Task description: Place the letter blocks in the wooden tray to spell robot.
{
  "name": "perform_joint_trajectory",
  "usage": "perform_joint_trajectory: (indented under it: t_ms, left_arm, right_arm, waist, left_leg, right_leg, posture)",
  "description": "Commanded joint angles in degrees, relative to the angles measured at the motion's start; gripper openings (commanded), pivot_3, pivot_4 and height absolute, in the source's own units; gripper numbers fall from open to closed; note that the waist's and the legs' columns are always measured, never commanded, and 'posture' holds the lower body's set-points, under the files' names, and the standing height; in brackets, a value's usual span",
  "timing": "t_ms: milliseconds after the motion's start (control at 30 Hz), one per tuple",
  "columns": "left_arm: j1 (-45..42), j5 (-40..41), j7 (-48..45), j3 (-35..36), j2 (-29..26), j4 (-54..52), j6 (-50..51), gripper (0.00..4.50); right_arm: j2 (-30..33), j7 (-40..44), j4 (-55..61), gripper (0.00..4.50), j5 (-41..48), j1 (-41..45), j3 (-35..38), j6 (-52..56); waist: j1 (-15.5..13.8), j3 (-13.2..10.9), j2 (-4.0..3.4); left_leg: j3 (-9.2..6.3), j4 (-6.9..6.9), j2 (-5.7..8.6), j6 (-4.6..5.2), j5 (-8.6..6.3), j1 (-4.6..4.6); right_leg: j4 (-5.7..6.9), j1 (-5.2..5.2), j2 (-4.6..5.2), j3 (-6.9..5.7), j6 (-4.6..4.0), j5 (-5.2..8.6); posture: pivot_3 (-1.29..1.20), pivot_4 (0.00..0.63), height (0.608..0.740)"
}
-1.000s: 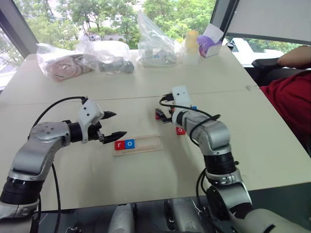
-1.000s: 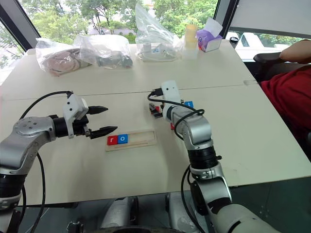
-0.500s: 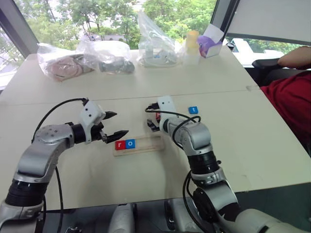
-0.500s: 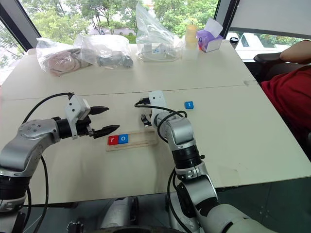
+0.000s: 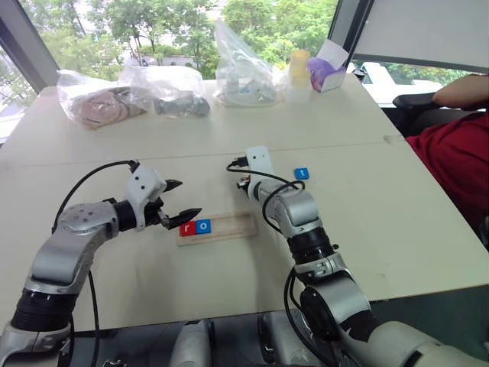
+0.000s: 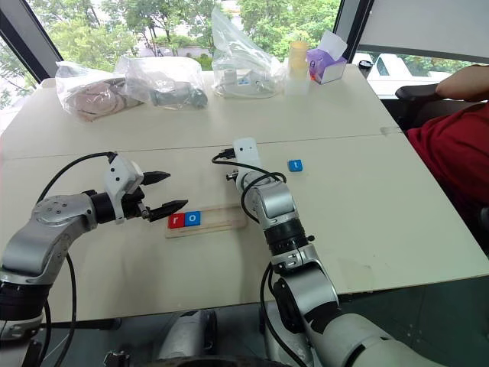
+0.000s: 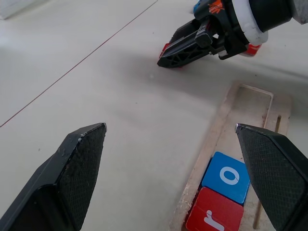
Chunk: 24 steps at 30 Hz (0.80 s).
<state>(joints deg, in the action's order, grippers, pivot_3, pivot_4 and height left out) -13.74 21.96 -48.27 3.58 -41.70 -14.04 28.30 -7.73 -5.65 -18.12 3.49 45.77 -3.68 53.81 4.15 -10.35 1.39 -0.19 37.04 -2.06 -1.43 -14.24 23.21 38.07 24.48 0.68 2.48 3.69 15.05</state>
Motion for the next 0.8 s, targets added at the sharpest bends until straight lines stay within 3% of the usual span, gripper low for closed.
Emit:
perform_joint_trajectory:
  t_ms: [33,167,400,600,800]
  left_arm:
    - [-0.3,0.9,-0.3,1.5,-0.5,-2.4,-0.2,4.50]
    - [-1.6,3.8,-2.7,0.3,-0.9,-5.4,2.2,4.50]
    - [-7.1,4.0,-6.5,-6.8,1.1,-5.9,3.2,4.50]
    - [-9.8,3.4,-9.8,-10.3,1.6,-4.7,2.7,4.50]
    - [-11.6,2.6,-11.3,-11.0,2.0,-1.4,1.5,4.50]
  right_arm:
    - [-1.0,-0.2,1.6,1.20,-0.1,-0.7,0.3,0.1]
    - [6.5,3.0,18.7,1.20,0.3,-2.3,1.9,5.0]
    - [17.1,7.9,53.1,1.20,3.4,-15.0,8.2,28.6]
    - [12.4,6.1,66.5,1.20,2.5,-25.6,10.4,38.7]
    - [7.2,4.1,65.8,1.20,0.9,-27.8,12.4,38.7]
  waist:
    - [-0.1,0.0,-0.01]
    - [-0.8,-0.1,-0.09]
    - [-2.0,-0.1,-0.08]
    - [-1.1,-0.1,-0.11]
    - [-0.8,-0.1,-0.14]
  left_leg:
    - [0.00,0.00,0.00,0.00,0.00,0.00]
    - [-0.07,0.00,0.03,0.00,0.00,0.26]
    - [-0.05,-0.10,0.21,0.03,-0.03,0.29]
    - [0.01,-0.10,0.15,0.03,-0.03,0.16]
    - [-0.02,-0.04,0.12,0.03,-0.02,0.16]
  right_leg:
    - [0.00,0.00,0.00,0.00,0.00,0.00]
    - [-0.03,0.17,0.09,-0.05,0.02,0.01]
    - [-0.16,0.13,0.26,-0.06,0.20,0.13]
    - [-0.13,0.14,0.02,0.02,0.16,0.13]
    - [-0.11,0.14,-0.03,0.02,-0.02,0.16]
  posture:
    - [0.00,0.150,0.740]
    - [0.00,0.150,0.740]
    - [0.00,0.150,0.740]
    - [0.00,0.150,0.740]
    - [0.00,0.150,0.740]
